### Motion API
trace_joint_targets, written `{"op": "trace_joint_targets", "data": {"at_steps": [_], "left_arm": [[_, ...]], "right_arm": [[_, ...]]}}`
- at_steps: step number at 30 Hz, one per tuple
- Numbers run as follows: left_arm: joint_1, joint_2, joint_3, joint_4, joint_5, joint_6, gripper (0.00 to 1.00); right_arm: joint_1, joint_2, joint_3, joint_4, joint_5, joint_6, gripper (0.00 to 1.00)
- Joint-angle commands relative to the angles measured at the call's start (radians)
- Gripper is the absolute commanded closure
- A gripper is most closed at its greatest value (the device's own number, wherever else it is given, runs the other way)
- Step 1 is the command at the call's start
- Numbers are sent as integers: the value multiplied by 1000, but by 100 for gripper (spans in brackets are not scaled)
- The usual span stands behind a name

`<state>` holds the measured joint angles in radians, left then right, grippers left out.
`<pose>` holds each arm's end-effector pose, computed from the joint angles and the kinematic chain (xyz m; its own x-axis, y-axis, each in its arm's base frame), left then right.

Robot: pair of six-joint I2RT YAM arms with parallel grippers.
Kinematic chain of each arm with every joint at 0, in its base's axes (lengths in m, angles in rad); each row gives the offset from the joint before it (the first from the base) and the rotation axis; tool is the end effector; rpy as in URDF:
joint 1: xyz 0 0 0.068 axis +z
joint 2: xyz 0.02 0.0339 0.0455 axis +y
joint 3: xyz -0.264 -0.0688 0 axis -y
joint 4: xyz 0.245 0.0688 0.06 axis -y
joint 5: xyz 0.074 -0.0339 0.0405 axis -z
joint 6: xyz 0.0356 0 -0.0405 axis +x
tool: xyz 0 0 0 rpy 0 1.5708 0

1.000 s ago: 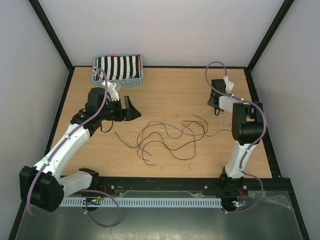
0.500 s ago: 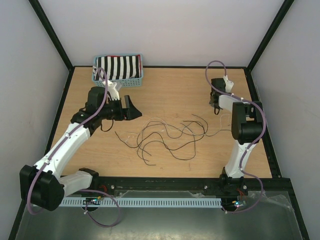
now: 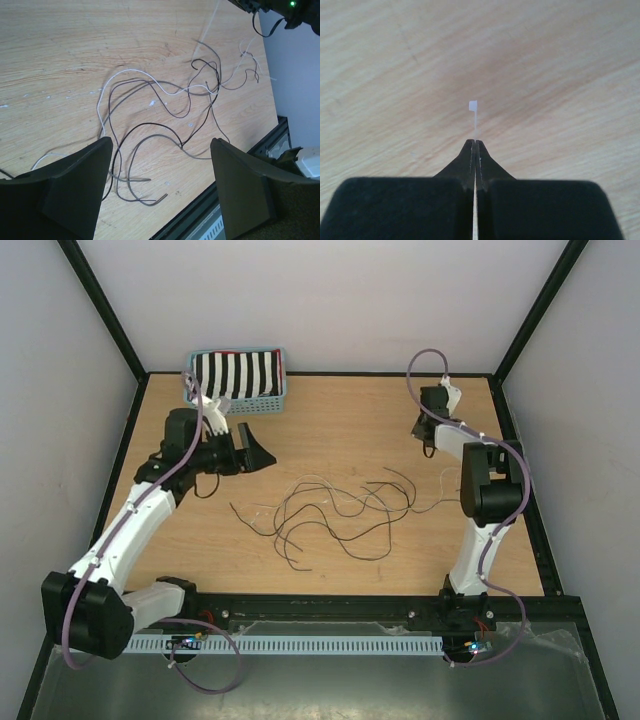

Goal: Zip-tie the wires
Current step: Pick up the ribbon at the center of the board.

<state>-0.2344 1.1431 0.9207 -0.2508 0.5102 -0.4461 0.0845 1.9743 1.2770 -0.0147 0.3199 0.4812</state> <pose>0.2452 -0.0764 0.3103 -0.6698 -0.2272 -0.7070 0.3730 0.7203 -0.5848 0.4310 0.0253 0.1745 -0.5044 0.3982 -0.7662 0.4406 0.8818 0.1683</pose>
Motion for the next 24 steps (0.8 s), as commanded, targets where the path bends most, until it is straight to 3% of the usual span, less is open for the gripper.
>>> {"op": "trace_joint_targets", "data": {"at_steps": [1,8,17,20,24], "left_arm": [[69,6,38,26,41,-39,18],[257,1,87,87,241,-111,14],[322,-28,180,147,358,-84,9],[324,-42,182,209,384,-127,7],[321,-61,158,300,419,-214,7]], "right_arm": [[24,-72,32,172,-50,-50,100],[37,-153,-16,538,-194,-126,100],[37,-300,-143,890,-533,-138,100],[37,-358,-178,906,-713,-81,100],[41,-444,-282,995,-966,145,100]]}}
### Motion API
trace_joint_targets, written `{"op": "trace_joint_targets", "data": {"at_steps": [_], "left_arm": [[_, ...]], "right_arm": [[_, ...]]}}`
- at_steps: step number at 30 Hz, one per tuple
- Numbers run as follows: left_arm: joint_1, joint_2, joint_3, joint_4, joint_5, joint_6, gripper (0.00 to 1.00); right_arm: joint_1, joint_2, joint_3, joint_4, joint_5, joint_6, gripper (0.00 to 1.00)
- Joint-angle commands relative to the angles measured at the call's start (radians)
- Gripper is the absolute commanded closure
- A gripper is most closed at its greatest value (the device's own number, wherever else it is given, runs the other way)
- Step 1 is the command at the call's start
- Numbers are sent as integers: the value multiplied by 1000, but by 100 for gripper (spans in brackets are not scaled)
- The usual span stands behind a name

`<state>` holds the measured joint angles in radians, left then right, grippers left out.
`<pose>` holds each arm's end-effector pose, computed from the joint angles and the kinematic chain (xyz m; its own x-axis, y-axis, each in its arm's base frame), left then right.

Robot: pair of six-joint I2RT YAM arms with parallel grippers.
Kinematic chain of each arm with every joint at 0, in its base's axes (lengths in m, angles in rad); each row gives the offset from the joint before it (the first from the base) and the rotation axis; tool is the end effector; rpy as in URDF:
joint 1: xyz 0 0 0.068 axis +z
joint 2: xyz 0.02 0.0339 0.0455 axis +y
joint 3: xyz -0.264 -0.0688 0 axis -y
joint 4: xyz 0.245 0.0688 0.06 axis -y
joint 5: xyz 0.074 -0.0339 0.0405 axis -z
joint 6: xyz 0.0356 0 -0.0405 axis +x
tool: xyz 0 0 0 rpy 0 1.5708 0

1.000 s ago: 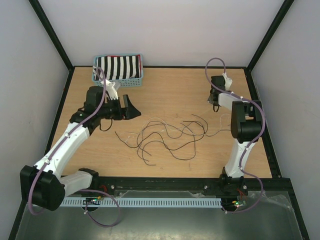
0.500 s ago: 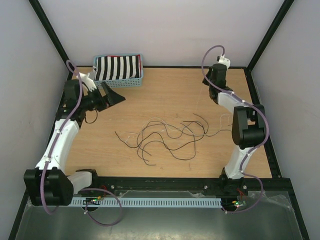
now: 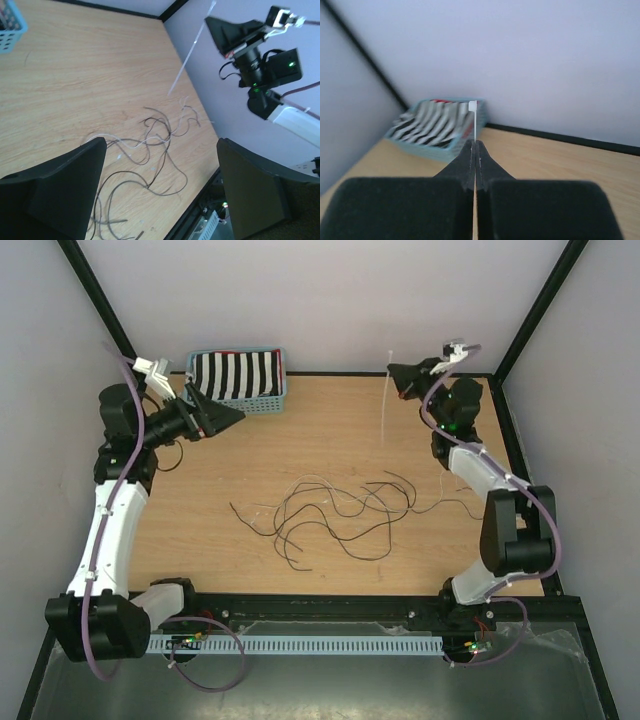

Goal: Zip-tie the wires
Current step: Pick up the ribbon at the center of the board.

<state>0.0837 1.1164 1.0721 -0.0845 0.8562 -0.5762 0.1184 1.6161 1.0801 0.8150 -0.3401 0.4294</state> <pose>0.2494 -0.0061 0.3873 -0.4842 -0.3989 -0.7787 0.5103 0.5942 -0.6217 0.3726 0.0563 0.3333 0.0697 0.4035 -0.9123 -0.5046 0.8032 0.3167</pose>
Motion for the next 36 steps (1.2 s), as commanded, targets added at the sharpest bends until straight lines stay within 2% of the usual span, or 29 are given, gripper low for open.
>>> {"op": "trace_joint_targets", "data": {"at_steps": [1,3,7,12,18,26,33,36], "left_arm": [[0,-38,-2,166,86,-113,7],[-21,-44,-14,215,107,-156,8],[-121,-72,-32,261,91,-173,10],[-300,-131,-97,294,-22,-168,14],[-460,-204,-195,356,-164,-192,18],[-587,-196,-213,408,-236,-187,23],[-619,-166,-214,446,-262,-185,26],[-620,-163,-219,454,-279,-177,26]], "right_arm": [[13,-115,-132,212,-337,249,100],[32,-183,-222,290,-379,324,100],[95,-338,-360,330,-438,401,100],[164,-499,-491,378,-477,517,100],[224,-658,-557,357,-484,577,100],[242,-723,-581,338,-478,602,100],[251,-706,-578,321,-459,601,100],[261,-728,-559,203,-378,549,100]]}}
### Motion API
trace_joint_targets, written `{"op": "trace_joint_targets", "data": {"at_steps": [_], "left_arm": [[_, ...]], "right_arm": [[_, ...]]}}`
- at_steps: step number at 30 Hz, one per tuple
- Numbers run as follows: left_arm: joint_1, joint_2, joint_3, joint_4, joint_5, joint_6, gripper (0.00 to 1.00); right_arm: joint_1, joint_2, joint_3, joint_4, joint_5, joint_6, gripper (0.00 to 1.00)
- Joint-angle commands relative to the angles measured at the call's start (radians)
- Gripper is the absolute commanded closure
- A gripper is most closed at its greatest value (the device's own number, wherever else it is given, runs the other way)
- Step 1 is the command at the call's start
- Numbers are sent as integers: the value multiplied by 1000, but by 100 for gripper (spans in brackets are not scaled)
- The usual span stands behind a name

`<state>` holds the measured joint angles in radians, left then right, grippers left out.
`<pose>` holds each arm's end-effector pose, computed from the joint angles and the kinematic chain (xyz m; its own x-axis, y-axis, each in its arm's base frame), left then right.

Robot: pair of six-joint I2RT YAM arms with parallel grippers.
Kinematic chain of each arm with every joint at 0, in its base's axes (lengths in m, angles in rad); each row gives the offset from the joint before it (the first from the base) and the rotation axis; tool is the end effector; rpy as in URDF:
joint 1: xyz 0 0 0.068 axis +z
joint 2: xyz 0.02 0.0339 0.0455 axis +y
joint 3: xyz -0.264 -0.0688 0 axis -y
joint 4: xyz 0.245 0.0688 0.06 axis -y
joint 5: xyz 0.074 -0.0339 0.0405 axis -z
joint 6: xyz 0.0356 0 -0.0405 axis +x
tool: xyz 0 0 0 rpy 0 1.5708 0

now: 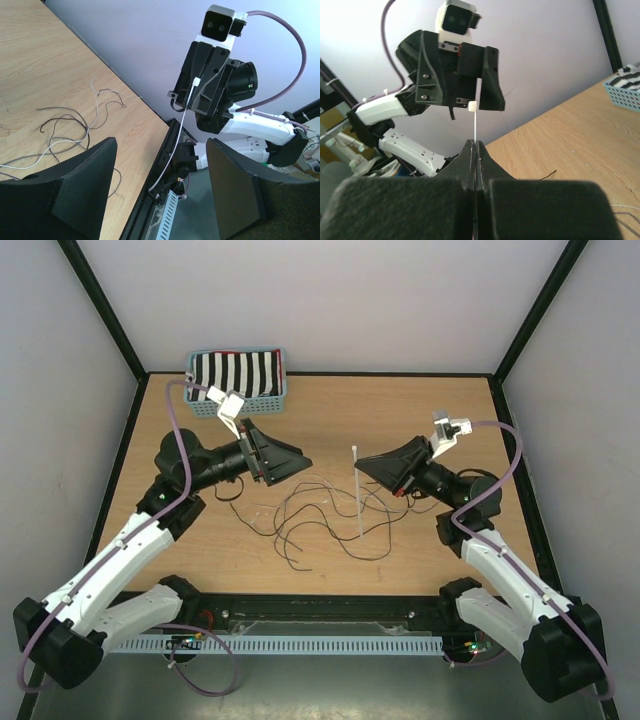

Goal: Zip-tie the wires
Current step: Pick up the ribbon at the center of the board.

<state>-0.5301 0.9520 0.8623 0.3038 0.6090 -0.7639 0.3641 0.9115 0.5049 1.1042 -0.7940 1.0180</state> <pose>0.1770 -0.1273 0.3883 -0.4881 -0.3716 -0.7897 0.7746 0.2326 -0.5882 0.1618 0.0888 0.3440 -0.3319 0.5119 -0.7923 -0.9101 0.0471 0.4117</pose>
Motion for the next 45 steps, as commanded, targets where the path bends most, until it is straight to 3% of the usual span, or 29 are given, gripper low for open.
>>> {"op": "trace_joint_targets", "data": {"at_steps": [1,5,13,20,26,45], "left_arm": [[-6,-2,-15,66,-48,12,27],[-3,-30,-48,63,-125,40,28],[18,-9,-64,60,-173,7,31],[17,8,-57,60,-206,-9,34],[-8,39,-53,60,-250,-38,37],[-235,212,38,57,-579,3,40]], "right_arm": [[27,-41,35,-169,115,-101,100],[105,-96,151,-547,320,-366,100],[267,-90,226,-771,620,-616,100],[405,-65,239,-806,844,-759,100],[468,-28,232,-793,941,-818,100],[506,34,212,-756,973,-854,100]]}}
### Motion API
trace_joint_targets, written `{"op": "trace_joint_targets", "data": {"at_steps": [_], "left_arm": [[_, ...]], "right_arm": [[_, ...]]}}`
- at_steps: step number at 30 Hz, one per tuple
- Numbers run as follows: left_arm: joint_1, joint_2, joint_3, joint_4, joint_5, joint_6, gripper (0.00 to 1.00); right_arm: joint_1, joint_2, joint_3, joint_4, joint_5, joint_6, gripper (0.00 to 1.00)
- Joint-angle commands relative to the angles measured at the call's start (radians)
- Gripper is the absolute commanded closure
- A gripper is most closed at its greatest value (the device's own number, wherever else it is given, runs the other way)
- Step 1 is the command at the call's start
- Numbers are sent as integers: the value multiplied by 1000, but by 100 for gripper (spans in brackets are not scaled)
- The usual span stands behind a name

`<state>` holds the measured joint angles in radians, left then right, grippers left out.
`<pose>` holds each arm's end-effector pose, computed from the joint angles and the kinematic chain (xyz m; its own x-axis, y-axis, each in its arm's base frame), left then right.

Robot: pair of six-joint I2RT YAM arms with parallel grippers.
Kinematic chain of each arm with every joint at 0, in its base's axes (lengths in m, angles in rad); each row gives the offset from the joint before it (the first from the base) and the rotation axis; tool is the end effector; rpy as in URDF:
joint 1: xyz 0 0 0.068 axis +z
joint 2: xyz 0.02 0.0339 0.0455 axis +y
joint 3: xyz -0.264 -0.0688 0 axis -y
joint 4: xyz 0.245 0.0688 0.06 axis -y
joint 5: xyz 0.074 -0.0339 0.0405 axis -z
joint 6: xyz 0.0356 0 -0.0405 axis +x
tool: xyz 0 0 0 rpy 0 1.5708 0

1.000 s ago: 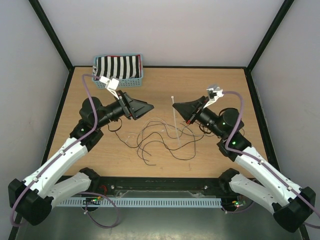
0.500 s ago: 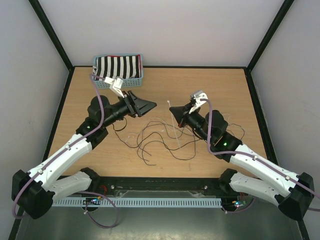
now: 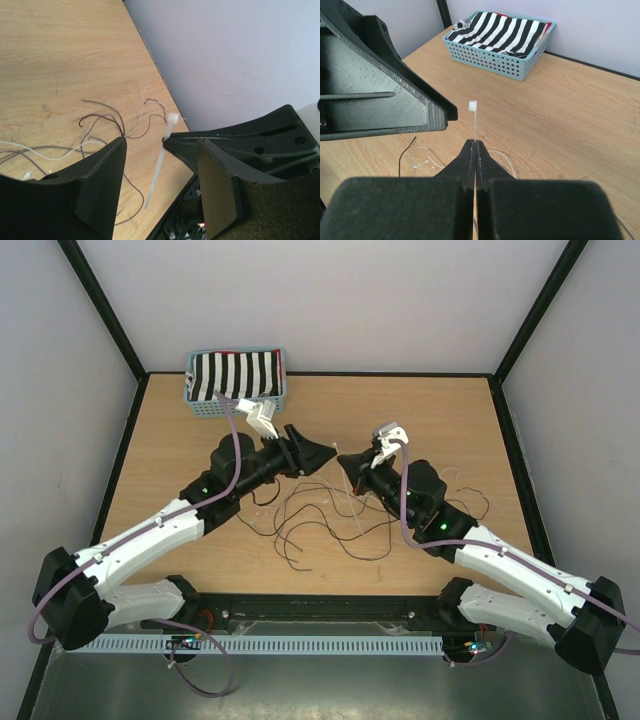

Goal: Zip-tie the wires
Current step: Pick up the ribbon at the center of the board.

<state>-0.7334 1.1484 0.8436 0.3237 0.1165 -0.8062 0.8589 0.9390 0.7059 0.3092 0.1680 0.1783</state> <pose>0.1999 -0.1857 0.3401 -0.5324 -0.4851 -0.6937 0.5301 0.4478 -0.7200 0.1516 0.1665 0.3366 -0.0642 0.1933 -0.9790 -0.6362 0.7479 0.1894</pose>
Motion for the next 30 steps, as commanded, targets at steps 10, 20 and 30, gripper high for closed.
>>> {"op": "trace_joint_targets", "data": {"at_steps": [10,20,30], "left_arm": [[-99,60,104,17,-192,103,45],[-172,101,169,-58,-314,173,49],[-213,128,219,-161,-431,192,60]], "right_arm": [[23,10,6,48,19,-17,100],[33,20,4,45,49,-29,100],[38,23,6,38,80,-34,100]]}}
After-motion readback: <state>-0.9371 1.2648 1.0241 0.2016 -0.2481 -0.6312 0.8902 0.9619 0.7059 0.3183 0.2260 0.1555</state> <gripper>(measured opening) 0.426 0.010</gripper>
